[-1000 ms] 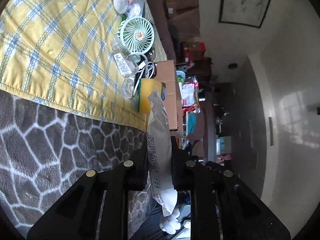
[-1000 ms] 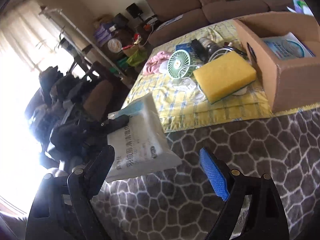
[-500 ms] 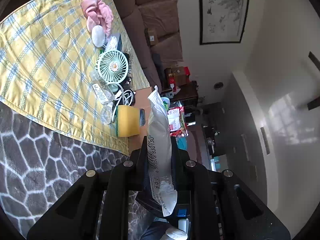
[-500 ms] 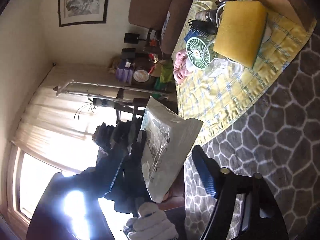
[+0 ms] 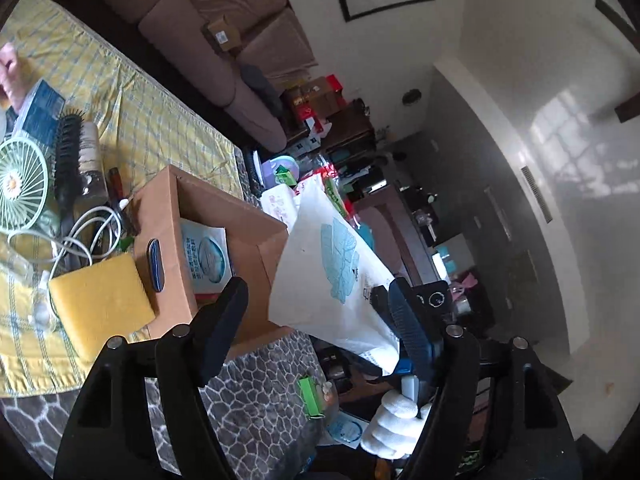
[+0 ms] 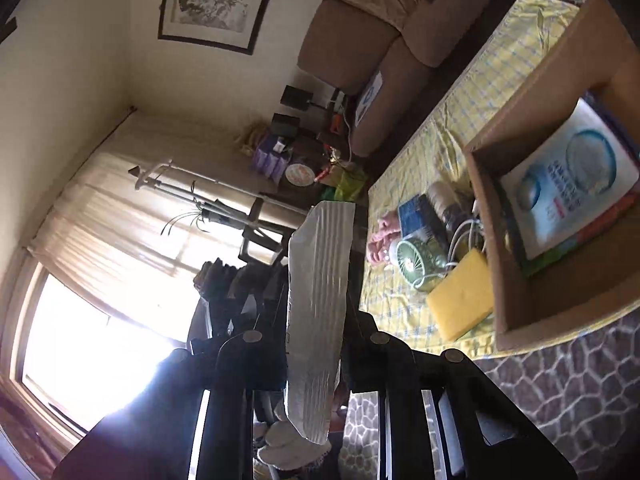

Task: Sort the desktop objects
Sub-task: 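Carry the wipes pack with the right gripper into the cardboard box, then open the right gripper to drop the wipes pack in the box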

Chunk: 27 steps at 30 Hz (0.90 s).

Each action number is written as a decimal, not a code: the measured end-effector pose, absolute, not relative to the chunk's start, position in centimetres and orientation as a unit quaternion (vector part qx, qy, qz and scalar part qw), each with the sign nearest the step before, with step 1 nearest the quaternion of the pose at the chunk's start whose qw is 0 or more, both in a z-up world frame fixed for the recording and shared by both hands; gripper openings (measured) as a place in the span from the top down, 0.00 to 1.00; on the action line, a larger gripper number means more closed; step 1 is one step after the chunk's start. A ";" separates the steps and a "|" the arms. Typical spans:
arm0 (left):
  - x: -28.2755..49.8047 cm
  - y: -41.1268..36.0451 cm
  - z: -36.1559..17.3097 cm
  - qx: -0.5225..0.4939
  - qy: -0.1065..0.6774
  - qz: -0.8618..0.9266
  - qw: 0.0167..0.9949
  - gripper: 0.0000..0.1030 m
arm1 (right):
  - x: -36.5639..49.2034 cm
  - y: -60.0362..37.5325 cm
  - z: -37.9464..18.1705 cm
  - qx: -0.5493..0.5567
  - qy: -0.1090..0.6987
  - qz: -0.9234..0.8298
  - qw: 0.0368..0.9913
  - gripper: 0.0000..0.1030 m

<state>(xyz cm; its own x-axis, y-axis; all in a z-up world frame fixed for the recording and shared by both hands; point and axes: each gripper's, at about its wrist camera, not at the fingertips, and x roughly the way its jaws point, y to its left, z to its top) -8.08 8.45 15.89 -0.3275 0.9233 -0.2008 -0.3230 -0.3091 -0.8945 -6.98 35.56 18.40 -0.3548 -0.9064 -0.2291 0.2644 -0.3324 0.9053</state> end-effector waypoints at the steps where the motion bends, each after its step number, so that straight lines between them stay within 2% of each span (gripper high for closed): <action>1: -9.0 8.9 16.1 -0.384 -0.386 0.718 0.433 0.31 | -8.2 36.9 18.9 0.405 -0.390 -0.722 0.403 0.82; 5: -12.1 10.5 16.0 -0.411 -0.330 0.740 0.416 0.30 | -13.2 39.8 18.5 0.480 -0.298 -0.732 0.382 0.82; 9: -14.0 13.5 14.5 -0.453 -0.260 0.750 0.405 0.30 | -15.9 38.9 14.5 0.574 -0.192 -0.704 0.372 0.82; 19: -14.4 17.2 11.1 -0.502 -0.219 0.727 0.414 0.30 | -18.1 35.4 4.2 0.733 -0.109 -0.586 0.327 0.79; 20: -14.3 17.3 11.0 -0.504 -0.220 0.725 0.415 0.30 | -18.0 35.2 3.4 0.747 -0.109 -0.571 0.323 0.77; 21: -14.2 17.3 10.8 -0.505 -0.221 0.723 0.417 0.30 | -17.8 35.1 2.6 0.763 -0.098 -0.556 0.315 0.60; 23: -14.1 17.2 10.8 -0.505 -0.221 0.721 0.420 0.30 | -17.3 35.1 1.8 0.780 -0.045 -0.556 0.285 0.37; 25: -13.8 17.1 11.1 -0.502 -0.213 0.726 0.419 0.30 | -17.4 35.8 1.9 0.779 -0.021 -0.565 0.272 0.37; 27: -13.6 16.9 11.2 -0.499 -0.206 0.730 0.419 0.30 | -17.8 37.6 2.4 0.772 -0.042 -0.581 0.256 0.37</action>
<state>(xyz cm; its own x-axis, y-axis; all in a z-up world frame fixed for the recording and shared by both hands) -13.57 16.92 11.24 -0.1509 0.8172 -0.5563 -0.4057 -0.5644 -0.7190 -17.85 37.57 2.42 0.3223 -0.3613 -0.8750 0.2331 -0.8656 0.4432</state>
